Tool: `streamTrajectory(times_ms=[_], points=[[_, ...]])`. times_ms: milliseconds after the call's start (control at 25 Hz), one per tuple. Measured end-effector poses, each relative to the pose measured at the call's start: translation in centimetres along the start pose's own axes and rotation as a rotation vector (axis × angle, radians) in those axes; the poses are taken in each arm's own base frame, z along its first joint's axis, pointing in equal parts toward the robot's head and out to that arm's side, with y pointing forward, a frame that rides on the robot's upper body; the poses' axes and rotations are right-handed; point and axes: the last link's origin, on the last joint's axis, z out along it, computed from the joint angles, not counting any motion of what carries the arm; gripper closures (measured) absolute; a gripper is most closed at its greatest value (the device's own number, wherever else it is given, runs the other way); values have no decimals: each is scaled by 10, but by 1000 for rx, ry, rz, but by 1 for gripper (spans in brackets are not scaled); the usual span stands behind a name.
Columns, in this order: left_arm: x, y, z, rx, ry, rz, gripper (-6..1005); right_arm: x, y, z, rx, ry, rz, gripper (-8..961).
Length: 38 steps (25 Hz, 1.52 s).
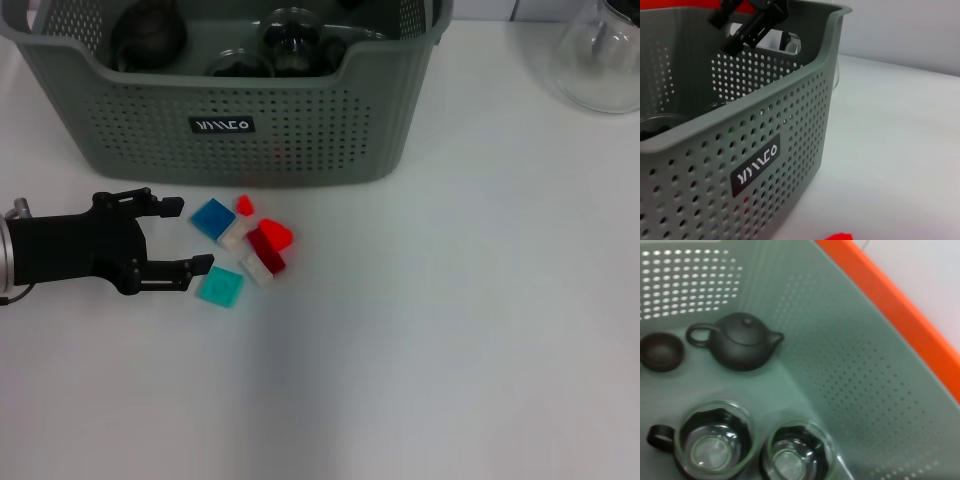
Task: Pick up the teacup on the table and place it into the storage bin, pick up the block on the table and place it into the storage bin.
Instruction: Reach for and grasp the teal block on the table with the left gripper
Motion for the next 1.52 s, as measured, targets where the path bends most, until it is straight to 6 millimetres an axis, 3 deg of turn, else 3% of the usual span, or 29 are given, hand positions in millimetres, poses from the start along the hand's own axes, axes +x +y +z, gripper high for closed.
streamTrajectory(times_ms=[160,280,400,560,720,840,1000,1160,1240,1520], points=[[0,0,0,-2,-1,-1,142,-9,-4,-13,11,-31,-9,285],[-1,1,-1,-3,-3,-3,142,-20,-6,-37,-7,-109,3,145],[-3,2,-1,-2,-4,-6,142,-29,-5,-66,-47,-215,20,146],[-3,1,-2,-1,-7,-5,141,-34,3,-122,-119,-413,23,147],[-3,1,-2,0,-9,-5,142,-19,24,-171,-220,-560,-10,147],[-4,1,-3,1,-11,-5,143,5,41,-188,-354,-581,-38,148],[-5,2,-4,1,-12,-6,142,42,61,-184,-540,-499,-39,148],[-6,1,-5,1,-14,-5,141,82,75,-159,-719,-371,19,148],[-5,1,-5,1,-14,-5,141,86,75,-154,-737,-351,34,147],[-4,1,-5,-2,-14,-2,142,103,85,-96,-811,-182,44,155]])
